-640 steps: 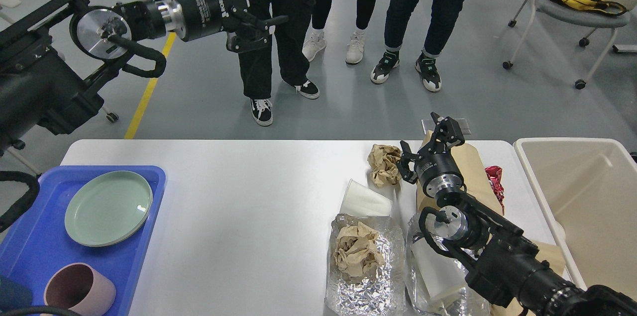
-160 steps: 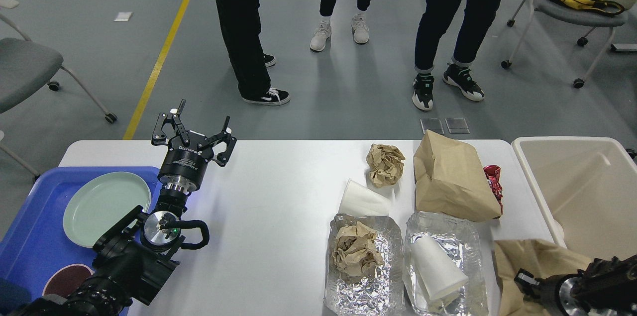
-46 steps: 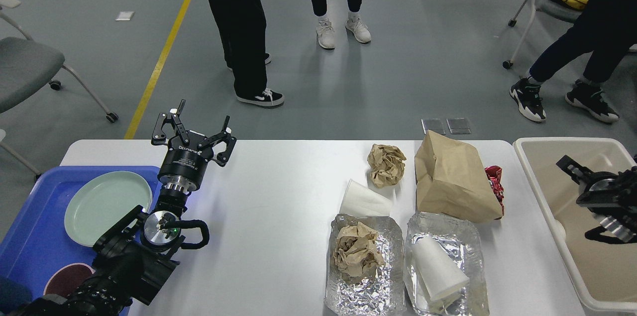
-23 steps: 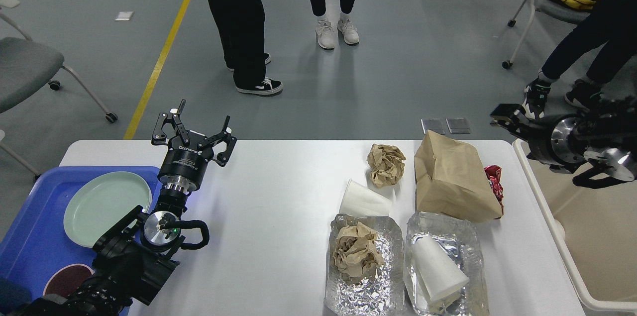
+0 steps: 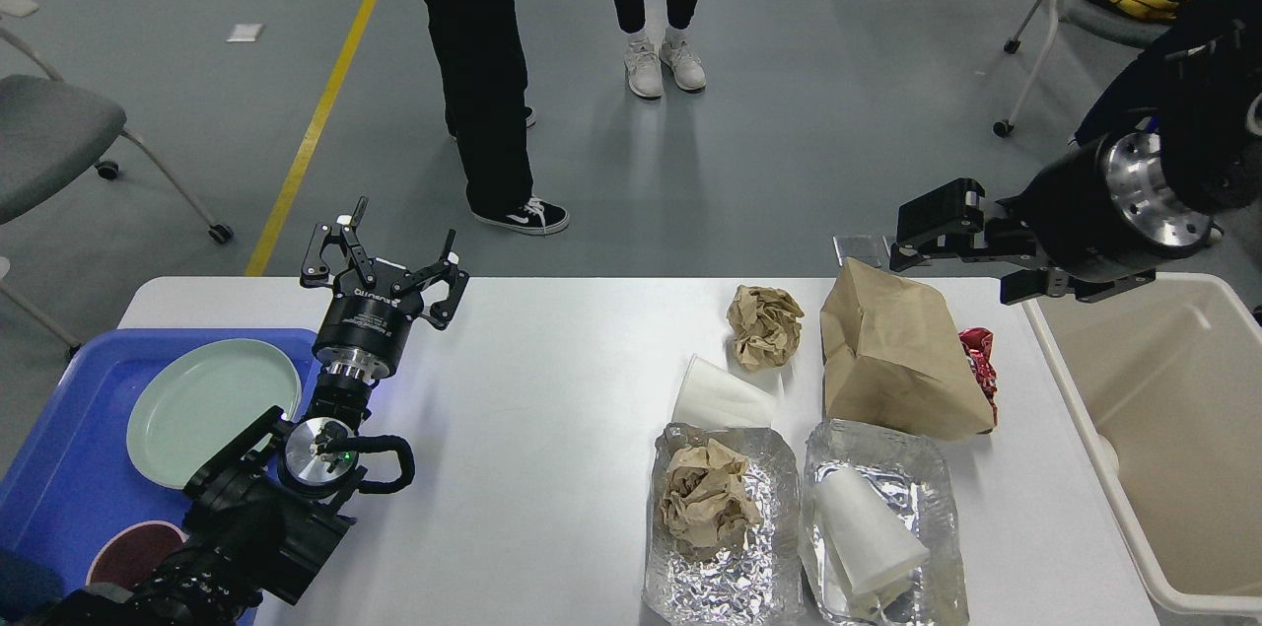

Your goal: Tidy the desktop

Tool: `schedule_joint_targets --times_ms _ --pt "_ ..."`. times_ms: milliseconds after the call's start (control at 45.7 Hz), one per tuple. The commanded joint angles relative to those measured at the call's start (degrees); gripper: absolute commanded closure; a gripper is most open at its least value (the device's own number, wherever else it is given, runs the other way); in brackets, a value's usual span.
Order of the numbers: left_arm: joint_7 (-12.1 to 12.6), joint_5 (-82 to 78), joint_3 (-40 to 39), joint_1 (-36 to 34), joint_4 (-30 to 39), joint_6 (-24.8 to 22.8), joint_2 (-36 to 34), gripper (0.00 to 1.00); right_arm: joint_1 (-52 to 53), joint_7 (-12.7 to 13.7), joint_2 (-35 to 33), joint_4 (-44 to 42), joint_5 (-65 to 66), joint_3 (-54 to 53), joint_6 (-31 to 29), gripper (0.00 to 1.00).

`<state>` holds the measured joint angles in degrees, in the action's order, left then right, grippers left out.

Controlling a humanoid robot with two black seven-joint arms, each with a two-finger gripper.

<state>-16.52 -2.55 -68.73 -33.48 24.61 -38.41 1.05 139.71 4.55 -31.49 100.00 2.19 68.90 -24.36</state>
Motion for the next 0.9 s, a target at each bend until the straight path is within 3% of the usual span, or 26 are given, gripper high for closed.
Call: schedule_joint_targets --times_ms 0,109,241,263,372,635,876 --pt "0.00 0.00 0.00 0.00 0.00 -0.09 0.00 0.04 -2.68 0.20 0.02 0.00 0.01 0.00 0.45 0.00" --pt "0.00 0.00 0.00 0.00 0.00 0.00 0.00 0.04 -10.84 0.28 0.20 -1.73 0.18 0.09 6.06 0.00" --pt "0.00 0.00 0.00 0.00 0.00 0.00 0.00 0.04 -24.37 0.20 1.34 -6.56 0.09 -0.35 17.92 0.00" --pt "0.00 0.00 0.00 0.00 0.00 0.00 0.00 0.04 -29.27 0.02 1.60 -9.01 -0.43 -0.96 22.47 0.00" --pt "0.00 0.00 0.00 0.00 0.00 0.00 0.00 0.04 -40.81 -0.51 2.66 -14.47 -0.43 -5.43 29.53 0.00" --pt "0.00 0.00 0.00 0.00 0.00 0.00 0.00 0.04 -53.74 -0.51 6.52 -26.95 -0.43 -17.30 34.81 0.00" --pt "0.00 0.00 0.00 0.00 0.00 0.00 0.00 0.04 -59.46 -0.51 10.39 -33.72 -0.52 -20.03 35.78 0.00"
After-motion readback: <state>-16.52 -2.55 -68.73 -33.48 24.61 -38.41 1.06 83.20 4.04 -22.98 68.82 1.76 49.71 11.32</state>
